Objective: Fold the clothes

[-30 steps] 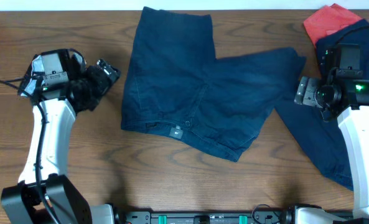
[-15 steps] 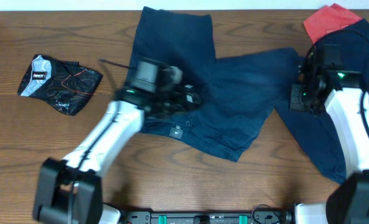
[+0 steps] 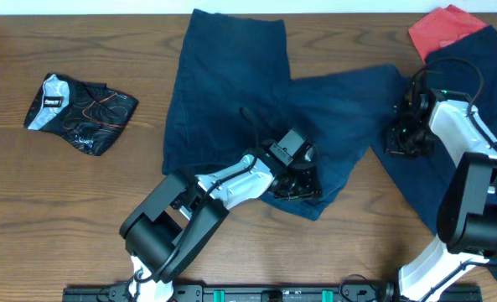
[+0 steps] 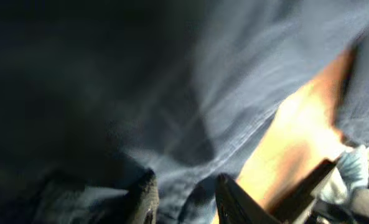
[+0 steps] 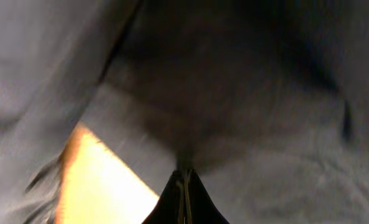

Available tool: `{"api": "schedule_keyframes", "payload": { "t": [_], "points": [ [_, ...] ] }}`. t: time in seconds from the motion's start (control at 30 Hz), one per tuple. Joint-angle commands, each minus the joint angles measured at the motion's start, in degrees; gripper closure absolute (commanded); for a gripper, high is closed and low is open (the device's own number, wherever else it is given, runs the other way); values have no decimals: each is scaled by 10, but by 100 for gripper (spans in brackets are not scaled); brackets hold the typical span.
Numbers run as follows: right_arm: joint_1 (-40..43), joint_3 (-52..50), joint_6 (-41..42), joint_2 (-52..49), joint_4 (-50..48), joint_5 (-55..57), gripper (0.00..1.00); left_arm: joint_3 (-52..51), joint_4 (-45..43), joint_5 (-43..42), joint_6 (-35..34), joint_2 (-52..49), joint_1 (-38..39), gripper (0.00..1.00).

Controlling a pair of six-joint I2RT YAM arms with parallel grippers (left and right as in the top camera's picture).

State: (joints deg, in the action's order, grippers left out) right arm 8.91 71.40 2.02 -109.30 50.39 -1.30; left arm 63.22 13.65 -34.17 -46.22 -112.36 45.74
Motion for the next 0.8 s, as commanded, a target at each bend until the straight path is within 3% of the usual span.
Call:
{"api": "schedule_keyframes", "payload": {
  "t": [0.0, 0.2, 0.37, 0.5, 0.6, 0.77],
  "points": [
    [19, -2, -13, -26, -18, -6, 99, -15, 109, 19, -5, -18, -9, 66],
    [69, -2, -19, -84, -70, 6, 99, -15, 305, 55, 35, -18, -66, 66],
    [129, -2, 6, -115, -121, 87, 98, -15, 366, 68, 108, -15, -165, 63],
    [187, 7, 45, -113, -150, 102, 67, -14, 384, 156, 155, -13, -262, 59],
    [224, 44, 47, -111, -133, 59, 63, -14, 386, 158, 179, -13, -322, 56],
    [239, 113, -10, -96, -50, -148, 47, -14, 417, 148, 230, 0, -375, 43]
  ]
}}
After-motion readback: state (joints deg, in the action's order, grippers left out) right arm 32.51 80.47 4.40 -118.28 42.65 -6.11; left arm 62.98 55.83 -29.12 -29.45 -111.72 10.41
